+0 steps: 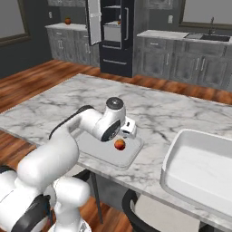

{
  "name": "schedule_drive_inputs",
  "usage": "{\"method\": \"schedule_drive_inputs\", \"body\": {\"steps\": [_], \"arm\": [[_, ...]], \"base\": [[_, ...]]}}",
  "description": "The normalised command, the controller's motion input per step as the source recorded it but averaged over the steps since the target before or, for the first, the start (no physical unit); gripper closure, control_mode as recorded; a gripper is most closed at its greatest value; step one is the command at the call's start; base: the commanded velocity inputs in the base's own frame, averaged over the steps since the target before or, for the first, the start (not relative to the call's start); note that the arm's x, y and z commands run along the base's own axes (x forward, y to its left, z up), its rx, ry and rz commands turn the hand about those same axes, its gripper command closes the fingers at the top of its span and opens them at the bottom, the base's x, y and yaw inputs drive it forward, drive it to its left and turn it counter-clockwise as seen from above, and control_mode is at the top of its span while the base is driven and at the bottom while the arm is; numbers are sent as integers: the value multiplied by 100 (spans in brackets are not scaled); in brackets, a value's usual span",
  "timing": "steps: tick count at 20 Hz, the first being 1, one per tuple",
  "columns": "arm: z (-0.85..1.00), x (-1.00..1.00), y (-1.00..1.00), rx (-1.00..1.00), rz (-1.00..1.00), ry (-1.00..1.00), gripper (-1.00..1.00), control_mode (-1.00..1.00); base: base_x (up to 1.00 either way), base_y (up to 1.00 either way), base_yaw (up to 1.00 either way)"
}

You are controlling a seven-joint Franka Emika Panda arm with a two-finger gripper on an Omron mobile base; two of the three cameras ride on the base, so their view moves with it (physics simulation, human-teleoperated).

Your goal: Place the cold items (peach and mango) from the fridge in one tupperware on the dining counter. Place the warm items (hot dog and kebab skewer) in the stove area in another tupperware.

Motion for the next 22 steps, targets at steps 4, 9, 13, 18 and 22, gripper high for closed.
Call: {"method": "schedule_drive_inputs", "body": {"steps": [4,9,13,18,22], "arm": [[100,-100,5,-8,0,-19,-100,-100],[75,-100,38,-24,0,-14,-100,-100],[38,-100,63,-15,0,-3,-100,-100],[15,-90,62,-5,4,-2,-100,-100],[0,-23,17,0,13,0,-100,-100]], "base": [[0,0,0],[0,0,0],[0,0,0],[0,0,0],[0,0,0]]}}
